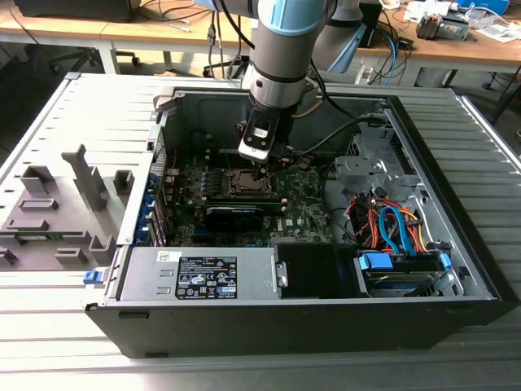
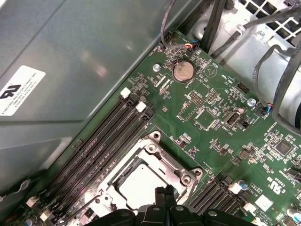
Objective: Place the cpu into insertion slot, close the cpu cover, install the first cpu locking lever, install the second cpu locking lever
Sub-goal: 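Install the first cpu locking lever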
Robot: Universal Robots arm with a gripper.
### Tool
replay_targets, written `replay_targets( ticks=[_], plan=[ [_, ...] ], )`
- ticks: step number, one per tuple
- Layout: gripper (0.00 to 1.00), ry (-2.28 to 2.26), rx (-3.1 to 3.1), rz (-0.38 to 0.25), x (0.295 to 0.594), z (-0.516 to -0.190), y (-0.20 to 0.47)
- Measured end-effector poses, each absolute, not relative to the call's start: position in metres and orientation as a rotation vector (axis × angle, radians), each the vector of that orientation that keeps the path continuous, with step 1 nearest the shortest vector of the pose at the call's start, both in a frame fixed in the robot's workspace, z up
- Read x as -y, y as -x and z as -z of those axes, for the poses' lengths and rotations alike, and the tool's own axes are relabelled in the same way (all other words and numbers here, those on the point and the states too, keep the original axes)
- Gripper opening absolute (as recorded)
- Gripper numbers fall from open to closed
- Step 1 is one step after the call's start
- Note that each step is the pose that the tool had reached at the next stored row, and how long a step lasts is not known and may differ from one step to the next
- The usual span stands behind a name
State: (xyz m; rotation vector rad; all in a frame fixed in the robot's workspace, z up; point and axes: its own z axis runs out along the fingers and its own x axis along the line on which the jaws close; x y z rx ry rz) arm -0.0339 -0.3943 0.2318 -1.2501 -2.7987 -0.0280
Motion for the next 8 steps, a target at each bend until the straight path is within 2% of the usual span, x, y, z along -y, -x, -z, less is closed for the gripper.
replay_targets(
  ticks=[8],
  plan=[
    [0.11, 1.236, 2.805, 0.027, 0.3943, -0.2318, 0.0340]
  ],
)
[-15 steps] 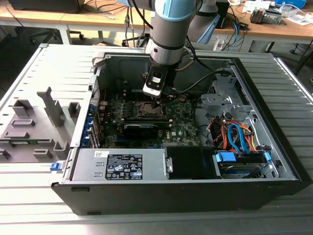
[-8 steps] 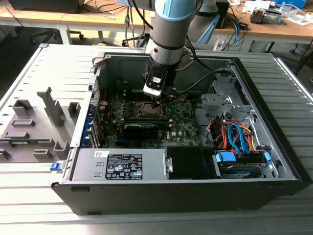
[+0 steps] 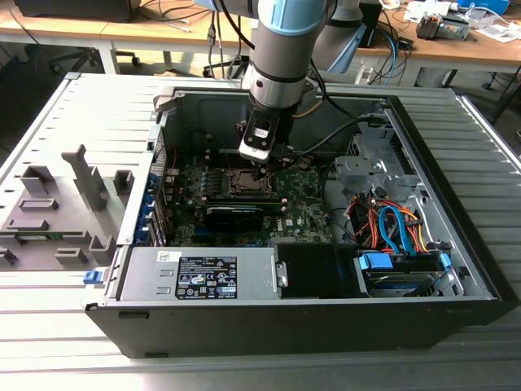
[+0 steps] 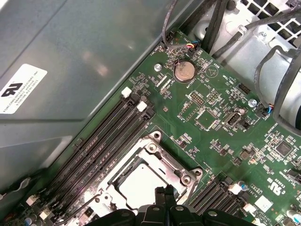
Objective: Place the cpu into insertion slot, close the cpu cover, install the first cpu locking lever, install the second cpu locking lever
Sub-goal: 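Install the first cpu locking lever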
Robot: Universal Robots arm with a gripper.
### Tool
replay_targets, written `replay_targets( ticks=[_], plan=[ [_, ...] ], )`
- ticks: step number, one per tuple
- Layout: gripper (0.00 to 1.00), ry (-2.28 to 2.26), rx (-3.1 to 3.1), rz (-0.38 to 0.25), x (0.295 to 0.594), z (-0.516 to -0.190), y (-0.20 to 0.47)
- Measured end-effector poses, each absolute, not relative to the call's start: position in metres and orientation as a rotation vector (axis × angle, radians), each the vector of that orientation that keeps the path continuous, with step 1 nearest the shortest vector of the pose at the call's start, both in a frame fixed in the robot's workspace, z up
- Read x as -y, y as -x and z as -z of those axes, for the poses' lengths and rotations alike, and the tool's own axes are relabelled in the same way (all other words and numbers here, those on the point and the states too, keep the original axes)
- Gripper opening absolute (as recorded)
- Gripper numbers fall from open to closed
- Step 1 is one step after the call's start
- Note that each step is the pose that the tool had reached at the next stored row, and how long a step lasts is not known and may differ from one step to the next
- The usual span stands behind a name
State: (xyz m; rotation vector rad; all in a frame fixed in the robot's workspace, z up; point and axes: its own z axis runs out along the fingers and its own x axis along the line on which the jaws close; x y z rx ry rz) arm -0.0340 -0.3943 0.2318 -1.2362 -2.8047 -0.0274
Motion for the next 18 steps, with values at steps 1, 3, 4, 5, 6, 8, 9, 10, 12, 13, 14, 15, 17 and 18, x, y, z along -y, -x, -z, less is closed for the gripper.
replay_targets(
  ticks=[1, 3, 4, 5, 6, 8, 9, 10, 12, 13, 14, 15, 17, 18],
  plan=[
    [0.11, 1.234, 2.806, 0.027, 0.3943, -0.2318, 0.0340],
    [0.11, 1.232, 2.806, 0.027, 0.3943, -0.2318, 0.0340],
    [0.11, 1.231, 2.807, 0.027, 0.3943, -0.2318, 0.0339],
    [0.11, 1.230, 2.808, 0.027, 0.3943, -0.2318, 0.0339],
    [0.11, 1.229, 2.808, 0.027, 0.3944, -0.2318, 0.0340],
    [0.11, 1.226, 2.809, 0.027, 0.3943, -0.2318, 0.0340],
    [0.11, 1.225, 2.810, 0.027, 0.3943, -0.2318, 0.0340],
    [0.11, 1.223, 2.810, 0.027, 0.3943, -0.2318, 0.0340],
    [0.11, 1.220, 2.812, 0.027, 0.3943, -0.2318, 0.0340],
    [0.11, 1.219, 2.812, 0.027, 0.3943, -0.2318, 0.0340],
    [0.11, 1.217, 2.813, 0.027, 0.3943, -0.2318, 0.0340],
    [0.11, 1.214, 2.814, 0.027, 0.3943, -0.2318, 0.0340],
    [0.11, 1.212, 2.815, 0.026, 0.3943, -0.2318, 0.0340],
    [0.11, 1.210, 2.816, 0.026, 0.3943, -0.2318, 0.0340]
  ],
)
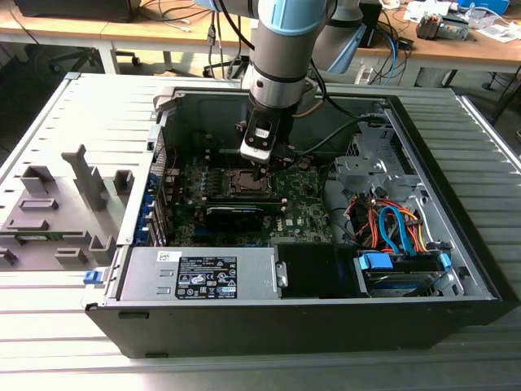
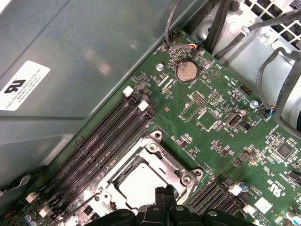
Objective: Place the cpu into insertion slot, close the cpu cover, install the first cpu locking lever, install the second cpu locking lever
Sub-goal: 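Install the first cpu locking lever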
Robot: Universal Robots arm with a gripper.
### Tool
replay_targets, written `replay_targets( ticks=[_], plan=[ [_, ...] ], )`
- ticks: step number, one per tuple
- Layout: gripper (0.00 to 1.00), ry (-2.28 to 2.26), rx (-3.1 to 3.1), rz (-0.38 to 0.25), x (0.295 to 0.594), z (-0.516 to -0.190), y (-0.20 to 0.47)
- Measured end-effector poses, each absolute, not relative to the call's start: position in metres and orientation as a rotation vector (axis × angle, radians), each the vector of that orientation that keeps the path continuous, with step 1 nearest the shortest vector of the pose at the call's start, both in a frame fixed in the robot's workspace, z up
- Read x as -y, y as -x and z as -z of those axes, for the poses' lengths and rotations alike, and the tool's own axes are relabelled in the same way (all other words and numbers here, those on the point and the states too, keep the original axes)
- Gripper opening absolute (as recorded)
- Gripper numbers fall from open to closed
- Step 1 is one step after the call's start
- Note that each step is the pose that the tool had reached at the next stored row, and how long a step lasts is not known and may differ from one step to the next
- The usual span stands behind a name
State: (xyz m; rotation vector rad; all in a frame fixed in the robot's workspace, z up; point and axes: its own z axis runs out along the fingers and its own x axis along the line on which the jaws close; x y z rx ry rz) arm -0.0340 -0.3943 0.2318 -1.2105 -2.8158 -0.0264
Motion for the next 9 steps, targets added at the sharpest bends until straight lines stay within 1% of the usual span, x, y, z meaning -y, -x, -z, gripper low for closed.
replay_targets(
  ticks=[9],
  plan=[
    [0.11, 1.195, 2.822, 0.027, 0.3943, -0.2318, 0.0339]
  ],
)
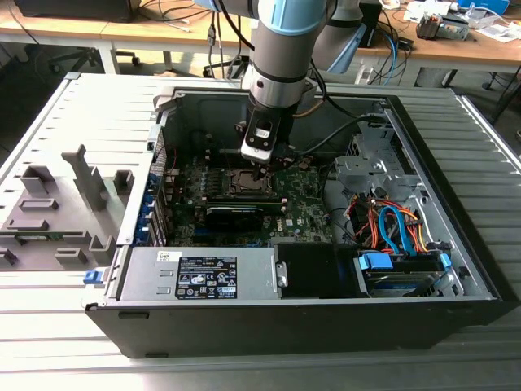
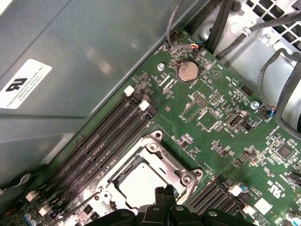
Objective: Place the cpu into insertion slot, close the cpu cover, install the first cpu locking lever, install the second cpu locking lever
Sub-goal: 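Install the first cpu locking lever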
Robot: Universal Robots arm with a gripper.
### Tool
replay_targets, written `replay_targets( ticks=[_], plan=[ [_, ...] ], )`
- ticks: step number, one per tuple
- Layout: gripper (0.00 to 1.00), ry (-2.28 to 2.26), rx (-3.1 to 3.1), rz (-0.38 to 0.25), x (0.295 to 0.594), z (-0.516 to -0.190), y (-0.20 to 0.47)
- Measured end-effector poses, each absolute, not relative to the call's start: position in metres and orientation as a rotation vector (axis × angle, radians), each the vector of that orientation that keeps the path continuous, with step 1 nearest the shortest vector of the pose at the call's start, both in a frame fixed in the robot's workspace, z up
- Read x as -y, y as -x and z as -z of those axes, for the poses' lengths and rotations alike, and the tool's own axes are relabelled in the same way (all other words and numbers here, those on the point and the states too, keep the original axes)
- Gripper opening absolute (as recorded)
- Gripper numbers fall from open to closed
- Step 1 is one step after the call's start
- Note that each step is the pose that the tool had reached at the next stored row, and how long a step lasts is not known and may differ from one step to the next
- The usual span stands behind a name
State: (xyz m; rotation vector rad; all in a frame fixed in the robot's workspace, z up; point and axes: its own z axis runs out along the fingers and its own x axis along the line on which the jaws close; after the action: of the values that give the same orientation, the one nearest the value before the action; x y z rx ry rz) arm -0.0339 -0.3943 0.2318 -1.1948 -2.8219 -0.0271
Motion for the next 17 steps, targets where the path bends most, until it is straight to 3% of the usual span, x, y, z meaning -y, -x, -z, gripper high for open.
replay_targets(
  ticks=[17],
  plan=[
    [0.11, 1.131, 2.844, 0.037, 0.3944, -0.2318, 0.0339]
  ],
)
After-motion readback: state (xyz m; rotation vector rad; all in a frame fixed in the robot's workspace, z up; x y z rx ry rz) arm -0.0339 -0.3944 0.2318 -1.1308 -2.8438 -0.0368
